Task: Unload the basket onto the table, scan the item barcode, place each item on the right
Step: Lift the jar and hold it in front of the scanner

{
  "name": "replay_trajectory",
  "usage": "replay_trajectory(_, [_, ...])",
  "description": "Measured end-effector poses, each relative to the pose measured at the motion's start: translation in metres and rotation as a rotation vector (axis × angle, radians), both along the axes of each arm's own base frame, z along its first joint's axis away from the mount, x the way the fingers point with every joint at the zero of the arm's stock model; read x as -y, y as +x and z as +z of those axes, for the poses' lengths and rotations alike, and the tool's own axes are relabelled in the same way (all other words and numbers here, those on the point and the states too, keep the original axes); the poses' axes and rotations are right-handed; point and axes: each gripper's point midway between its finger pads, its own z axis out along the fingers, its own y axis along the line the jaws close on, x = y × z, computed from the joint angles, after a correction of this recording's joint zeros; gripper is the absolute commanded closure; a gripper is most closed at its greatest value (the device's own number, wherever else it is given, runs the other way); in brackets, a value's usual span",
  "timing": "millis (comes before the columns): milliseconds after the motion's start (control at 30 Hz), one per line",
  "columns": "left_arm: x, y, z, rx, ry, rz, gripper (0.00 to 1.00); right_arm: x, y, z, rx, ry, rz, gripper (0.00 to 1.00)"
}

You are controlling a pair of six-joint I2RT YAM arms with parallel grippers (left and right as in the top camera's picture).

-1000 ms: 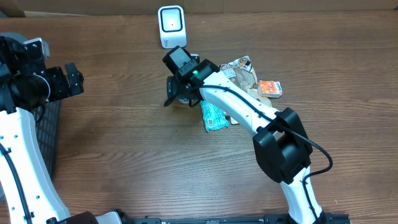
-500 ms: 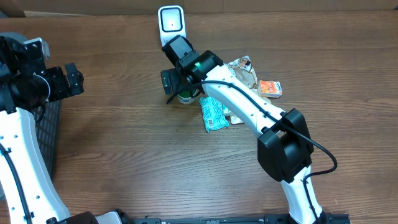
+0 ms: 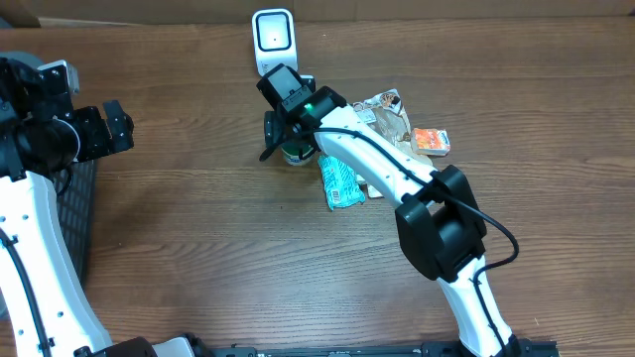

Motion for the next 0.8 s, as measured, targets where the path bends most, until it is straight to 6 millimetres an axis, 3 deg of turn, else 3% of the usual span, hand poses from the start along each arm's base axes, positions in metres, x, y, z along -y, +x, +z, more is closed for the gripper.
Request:
replay_trajectory(133, [0.0, 0.0, 0.0, 0.0, 0.0, 0.0, 0.01, 0.004, -0.001, -0.007, -0.011, -0.025, 0.011, 0.44])
replay_trajectory(200, [0.0, 0.0, 0.0, 0.0, 0.0, 0.0, 0.0, 0.005, 0.0, -0.006, -0.006, -0.035, 0.019, 0.47])
replay_trajectory(433, [0.0, 0.0, 0.0, 0.0, 0.0, 0.0, 0.0, 0.006, 0.001, -0.005, 0.001, -0.054, 0.058, 0.45])
replay_trajectory(567, [0.0, 0.0, 0.0, 0.0, 0.0, 0.0, 0.01, -0.002, -0.008, -0.001, -0.022, -0.041, 0.185, 0.41])
replay_trajectory(700, [0.0, 0.0, 0.0, 0.0, 0.0, 0.0, 0.0, -0.023, -0.029, 0.024, -0.048, 0.059, 0.471, 0.42])
replay_trajectory(800, [0.0, 0.0, 0.0, 0.0, 0.0, 0.0, 0.0, -0.033, -0.056, 0.066, -0.043, 0.183, 0.705, 0.42])
